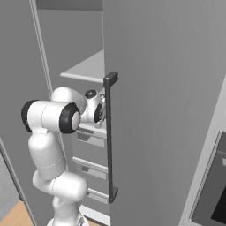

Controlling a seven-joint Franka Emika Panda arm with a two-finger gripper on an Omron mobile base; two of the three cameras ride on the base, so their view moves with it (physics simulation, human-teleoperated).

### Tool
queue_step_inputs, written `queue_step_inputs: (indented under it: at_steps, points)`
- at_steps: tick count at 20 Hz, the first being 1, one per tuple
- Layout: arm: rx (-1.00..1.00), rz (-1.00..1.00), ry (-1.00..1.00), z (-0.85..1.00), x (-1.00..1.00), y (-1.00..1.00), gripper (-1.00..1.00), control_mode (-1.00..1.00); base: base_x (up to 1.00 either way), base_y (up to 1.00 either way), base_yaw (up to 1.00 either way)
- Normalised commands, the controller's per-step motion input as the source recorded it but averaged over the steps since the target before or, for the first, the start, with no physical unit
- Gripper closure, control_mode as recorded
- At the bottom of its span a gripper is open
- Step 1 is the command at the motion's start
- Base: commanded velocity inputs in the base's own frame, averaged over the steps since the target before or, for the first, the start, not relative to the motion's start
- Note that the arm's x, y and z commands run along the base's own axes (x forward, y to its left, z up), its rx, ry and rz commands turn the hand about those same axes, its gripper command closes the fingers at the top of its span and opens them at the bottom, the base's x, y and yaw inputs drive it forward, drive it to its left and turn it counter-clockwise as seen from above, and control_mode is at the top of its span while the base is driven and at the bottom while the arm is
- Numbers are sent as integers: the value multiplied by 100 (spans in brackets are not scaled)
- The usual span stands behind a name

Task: Take the meat container that has the chicken drumstick and place it on the second highest rack of the freezer. Then take the vegetable container that has the cucumber and corn and place it on the highest rack of the freezer.

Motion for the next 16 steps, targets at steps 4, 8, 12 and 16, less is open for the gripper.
queue_step_inputs:
  at_steps: [4, 8, 12, 16]
  points:
    - [0, 0, 0, 0, 0, 0, 100, -100, 0, 0, 0]
    - [0, 0, 0, 0, 0, 0, -100, -100, 0, 0, 0]
    - [0, 0, 0, 0, 0, 0, -100, -100, 0, 0, 0]
    - [0, 0, 0, 0, 0, 0, -100, -100, 0, 0, 0]
